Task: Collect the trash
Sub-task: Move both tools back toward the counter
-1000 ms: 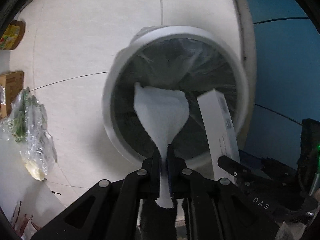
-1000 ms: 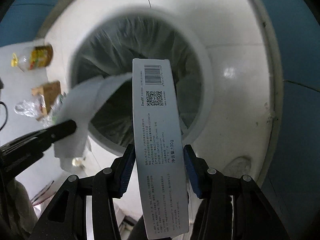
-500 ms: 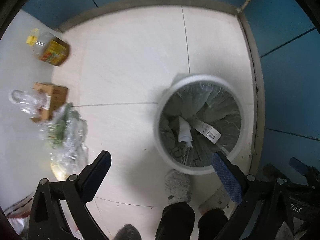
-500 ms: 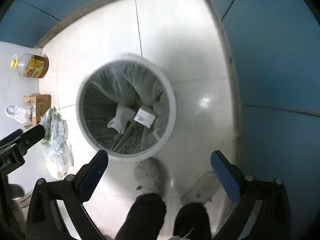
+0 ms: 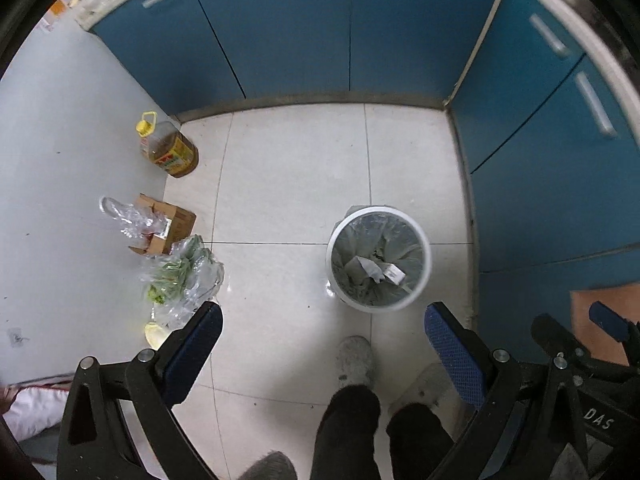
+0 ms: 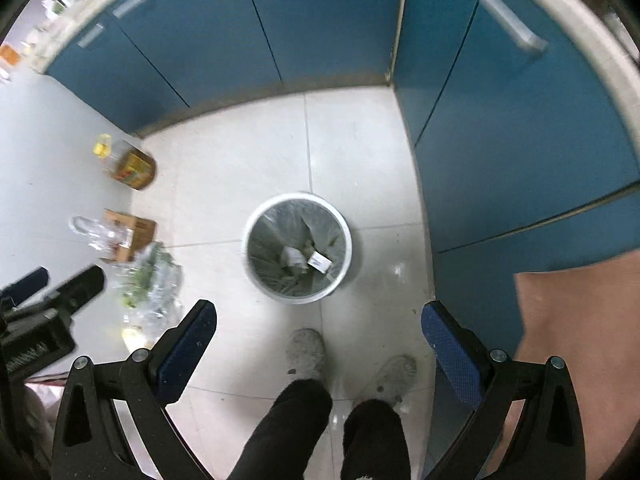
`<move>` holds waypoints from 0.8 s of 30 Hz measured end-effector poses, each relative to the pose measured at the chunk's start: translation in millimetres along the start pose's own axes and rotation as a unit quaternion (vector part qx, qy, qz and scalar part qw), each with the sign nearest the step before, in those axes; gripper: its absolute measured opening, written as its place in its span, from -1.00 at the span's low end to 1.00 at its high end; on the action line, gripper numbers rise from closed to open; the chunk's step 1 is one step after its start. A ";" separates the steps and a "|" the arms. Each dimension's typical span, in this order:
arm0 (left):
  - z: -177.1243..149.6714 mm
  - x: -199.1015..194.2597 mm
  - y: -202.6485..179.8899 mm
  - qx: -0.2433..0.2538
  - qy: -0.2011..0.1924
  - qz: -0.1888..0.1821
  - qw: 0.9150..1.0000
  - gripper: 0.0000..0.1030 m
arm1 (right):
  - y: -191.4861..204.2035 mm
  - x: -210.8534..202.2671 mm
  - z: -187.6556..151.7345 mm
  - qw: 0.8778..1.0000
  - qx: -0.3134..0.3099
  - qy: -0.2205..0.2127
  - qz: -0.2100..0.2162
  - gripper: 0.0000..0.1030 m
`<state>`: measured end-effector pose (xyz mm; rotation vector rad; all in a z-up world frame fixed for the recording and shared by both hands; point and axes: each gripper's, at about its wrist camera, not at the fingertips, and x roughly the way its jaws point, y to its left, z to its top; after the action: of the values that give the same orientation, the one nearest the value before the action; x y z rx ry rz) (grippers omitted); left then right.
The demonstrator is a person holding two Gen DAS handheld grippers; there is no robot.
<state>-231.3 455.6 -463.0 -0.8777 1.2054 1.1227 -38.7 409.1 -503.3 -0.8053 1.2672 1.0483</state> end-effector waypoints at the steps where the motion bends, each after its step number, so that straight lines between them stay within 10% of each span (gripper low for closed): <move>1: -2.7 -17.8 0.6 0.000 -0.006 0.000 1.000 1.00 | 1.5 -23.5 -1.5 1.000 -0.003 -0.009 0.002 1.00; 15: -34.8 -181.7 -14.1 -0.014 -0.066 -0.016 0.998 1.00 | -7.3 -230.7 -19.6 0.995 -0.010 -0.088 0.044 1.00; 24: -19.8 -251.1 -72.2 0.036 -0.179 -0.016 0.983 1.00 | -79.0 -311.2 -39.7 0.976 0.073 -0.193 0.075 1.00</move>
<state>-165.0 372.9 -223.4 -0.6058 0.9248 1.1453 25.7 292.1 -208.6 -0.3749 1.0659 1.1524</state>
